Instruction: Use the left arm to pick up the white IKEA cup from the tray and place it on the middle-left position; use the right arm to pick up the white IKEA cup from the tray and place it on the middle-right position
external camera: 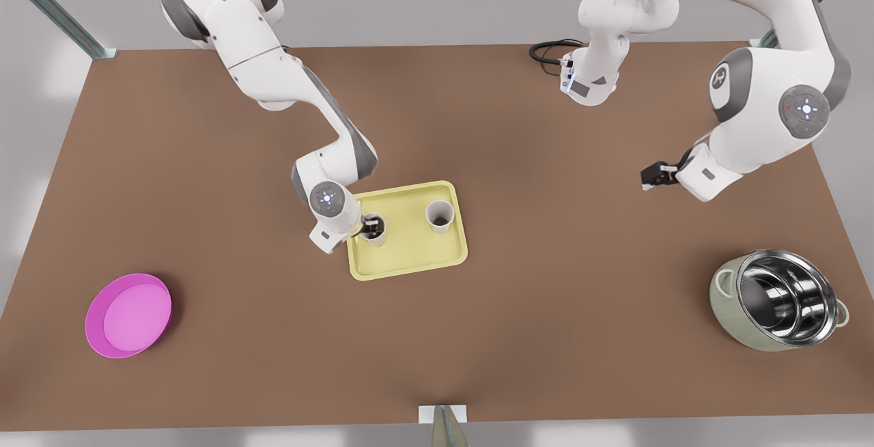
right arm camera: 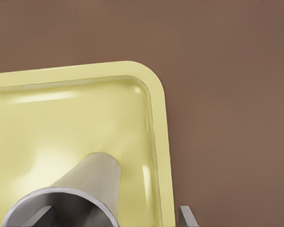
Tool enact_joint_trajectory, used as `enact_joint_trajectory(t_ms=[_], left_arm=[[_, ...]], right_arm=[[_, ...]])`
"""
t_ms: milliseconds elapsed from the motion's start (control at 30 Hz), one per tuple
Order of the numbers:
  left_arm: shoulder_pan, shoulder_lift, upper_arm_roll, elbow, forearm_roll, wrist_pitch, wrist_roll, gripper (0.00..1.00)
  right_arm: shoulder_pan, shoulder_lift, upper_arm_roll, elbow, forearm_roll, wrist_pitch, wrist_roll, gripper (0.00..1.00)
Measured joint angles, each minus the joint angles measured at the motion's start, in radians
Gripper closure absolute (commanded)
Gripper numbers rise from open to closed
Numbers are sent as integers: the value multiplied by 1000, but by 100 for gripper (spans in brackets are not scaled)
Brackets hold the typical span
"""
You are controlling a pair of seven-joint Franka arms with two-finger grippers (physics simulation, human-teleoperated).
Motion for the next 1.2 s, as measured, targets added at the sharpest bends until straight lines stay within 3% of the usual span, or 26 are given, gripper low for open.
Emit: enact_joint_trajectory(t_ms=[167,267,400,567,633,867,1200], left_arm=[[-4,-10,1,-7,8,-5,-5,0],[-7,-9,2,-8,10,-7,-8,0],[-8,-11,4,-2,11,-12,-11,0],[-3,-15,0,2,11,-19,-14,0],[-2,-14,-1,4,11,-20,-16,0],[-2,16,-22,7,11,32,-17,0],[-42,32,-22,-4,6,103,-10,0]], right_arm=[[18,30,1,0,1,30,28,25],[19,47,0,0,3,40,42,51],[25,52,0,1,5,46,65,77],[14,36,-7,4,12,49,90,78],[-17,-9,-10,5,18,43,94,94],[-355,-84,-13,33,-3,-30,-23,93],[-460,77,-12,133,-123,-8,-303,91]])
